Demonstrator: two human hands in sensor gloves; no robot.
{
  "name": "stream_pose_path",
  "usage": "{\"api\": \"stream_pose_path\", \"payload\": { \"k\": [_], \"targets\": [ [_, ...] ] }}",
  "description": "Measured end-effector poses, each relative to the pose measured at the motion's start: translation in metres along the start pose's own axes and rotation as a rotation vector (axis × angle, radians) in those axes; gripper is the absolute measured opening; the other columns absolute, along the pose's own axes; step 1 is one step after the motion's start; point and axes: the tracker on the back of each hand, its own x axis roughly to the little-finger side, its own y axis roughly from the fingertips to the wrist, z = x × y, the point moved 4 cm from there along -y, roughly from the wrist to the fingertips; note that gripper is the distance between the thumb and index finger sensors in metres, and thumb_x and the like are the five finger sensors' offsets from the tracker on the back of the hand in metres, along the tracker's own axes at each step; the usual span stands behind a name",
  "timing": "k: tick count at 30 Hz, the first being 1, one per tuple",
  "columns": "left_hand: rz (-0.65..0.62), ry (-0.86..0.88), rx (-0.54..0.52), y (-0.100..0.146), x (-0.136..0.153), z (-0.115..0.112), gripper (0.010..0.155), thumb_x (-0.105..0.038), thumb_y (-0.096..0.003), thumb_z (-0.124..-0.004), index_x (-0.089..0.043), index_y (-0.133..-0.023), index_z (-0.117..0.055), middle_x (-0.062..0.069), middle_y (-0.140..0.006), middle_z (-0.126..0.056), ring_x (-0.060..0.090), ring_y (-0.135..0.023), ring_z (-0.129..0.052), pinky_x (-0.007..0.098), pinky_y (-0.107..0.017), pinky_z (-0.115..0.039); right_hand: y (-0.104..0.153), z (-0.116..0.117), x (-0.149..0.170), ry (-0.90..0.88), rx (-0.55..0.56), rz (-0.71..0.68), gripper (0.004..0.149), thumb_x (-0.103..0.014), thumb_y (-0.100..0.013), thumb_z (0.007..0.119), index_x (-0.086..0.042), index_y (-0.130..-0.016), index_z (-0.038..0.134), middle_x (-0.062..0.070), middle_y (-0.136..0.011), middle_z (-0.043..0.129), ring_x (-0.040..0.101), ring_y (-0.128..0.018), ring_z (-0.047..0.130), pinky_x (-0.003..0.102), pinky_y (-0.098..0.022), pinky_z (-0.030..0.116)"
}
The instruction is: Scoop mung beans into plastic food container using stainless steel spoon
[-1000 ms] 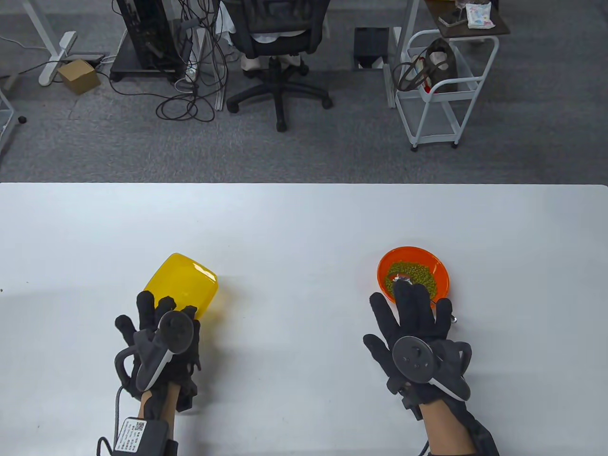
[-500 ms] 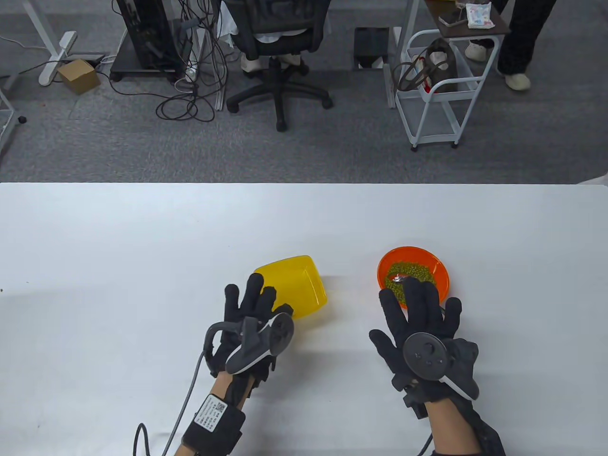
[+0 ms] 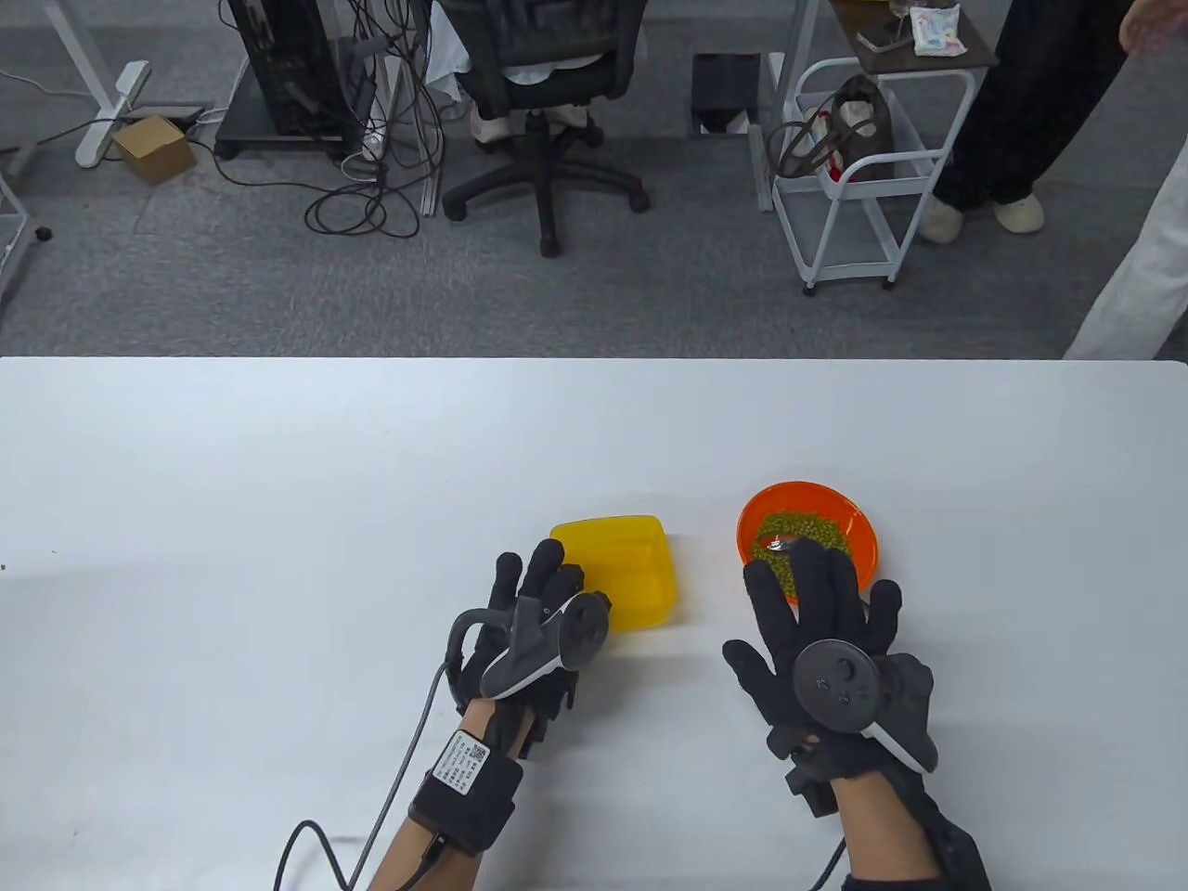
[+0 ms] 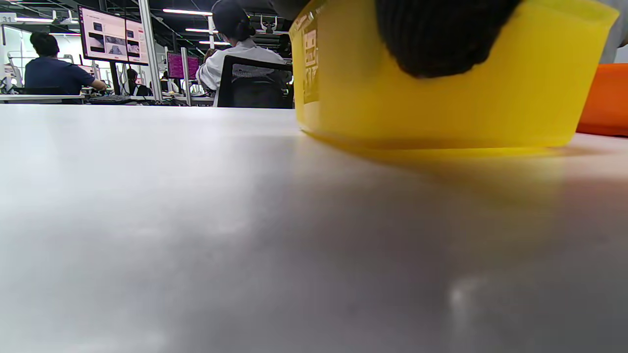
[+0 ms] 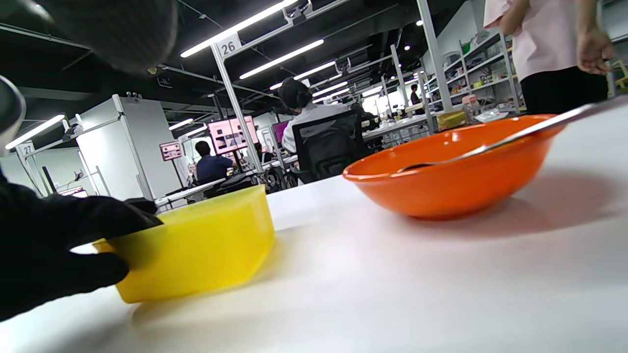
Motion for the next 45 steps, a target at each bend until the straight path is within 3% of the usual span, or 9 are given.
{"api": "stream_pose_path", "payload": {
  "k": [10, 14, 18, 24, 36, 41, 45],
  "targets": [
    [-0.003, -0.032, 0.010, 0.001, 0.003, -0.003, 0.043, -0.040, -0.0422, -0.075, -0.055, -0.082, -0.068, -0.009, -0.111, -0.064, 0.018, -0.112, -0.040, 0.054, -0.081, -0.033, 0.001, 0.000, 0.000, 0.011, -0.003, 0.005, 0.079, -0.060, -0.051, 0.070, -0.044, -0.107, 0.017, -0.007, -0.108, -0.013, 0.032, -0.106, -0.003, 0.067, -0.065, -0.008],
    [-0.011, -0.013, 0.030, 0.003, 0.005, -0.003, 0.056, -0.041, -0.0438, -0.074, -0.050, -0.096, -0.055, -0.009, -0.117, -0.047, 0.020, -0.113, -0.032, 0.057, -0.080, -0.027, 0.001, -0.001, 0.000, 0.004, -0.001, 0.007, 0.079, -0.060, -0.051, 0.070, -0.044, -0.107, 0.017, -0.007, -0.108, -0.013, 0.032, -0.106, -0.003, 0.067, -0.065, -0.008],
    [-0.034, -0.107, 0.020, 0.008, 0.006, 0.008, 0.068, -0.049, -0.0427, -0.074, -0.046, -0.103, -0.043, -0.007, -0.119, -0.037, 0.022, -0.113, -0.025, 0.059, -0.079, -0.024, 0.001, -0.003, 0.001, -0.003, 0.003, 0.007, 0.079, -0.060, -0.051, 0.070, -0.044, -0.107, 0.017, -0.007, -0.108, -0.013, 0.032, -0.106, -0.003, 0.067, -0.065, -0.009],
    [-0.019, -0.156, -0.035, 0.023, 0.019, 0.034, 0.070, -0.052, -0.0424, -0.072, -0.045, -0.104, -0.040, -0.005, -0.120, -0.035, 0.023, -0.113, -0.023, 0.062, -0.079, -0.023, 0.001, -0.002, 0.000, 0.005, 0.000, 0.002, 0.079, -0.060, -0.051, 0.070, -0.044, -0.107, 0.017, -0.007, -0.108, -0.013, 0.032, -0.106, -0.003, 0.067, -0.065, -0.008],
    [0.189, 0.018, -0.174, 0.081, 0.113, 0.075, 0.073, -0.058, -0.0425, -0.065, -0.043, -0.106, -0.034, -0.002, -0.121, -0.025, 0.030, -0.115, -0.021, 0.069, -0.077, -0.022, 0.001, 0.002, -0.002, 0.027, -0.014, -0.004, 0.079, -0.060, -0.051, 0.070, -0.043, -0.107, 0.017, -0.007, -0.108, -0.013, 0.032, -0.106, -0.003, 0.067, -0.065, -0.008],
    [0.265, 0.035, -0.217, 0.098, 0.145, 0.076, 0.073, -0.059, -0.0431, -0.064, -0.043, -0.107, -0.032, -0.001, -0.121, -0.021, 0.032, -0.114, -0.018, 0.070, -0.077, -0.020, 0.000, 0.005, -0.003, 0.048, -0.023, -0.001, 0.079, -0.060, -0.051, 0.070, -0.044, -0.107, 0.017, -0.007, -0.108, -0.013, 0.032, -0.106, -0.003, 0.067, -0.065, -0.008],
    [0.313, 0.134, -0.239, 0.107, 0.164, 0.061, 0.075, -0.059, -0.0430, -0.064, -0.042, -0.107, -0.030, 0.000, -0.120, -0.019, 0.033, -0.114, -0.018, 0.071, -0.076, -0.020, -0.001, 0.010, -0.002, 0.070, -0.041, 0.010, 0.079, -0.060, -0.051, 0.070, -0.044, -0.107, 0.017, -0.007, -0.108, -0.013, 0.032, -0.106, -0.003, 0.067, -0.065, -0.008]
  ]
}}
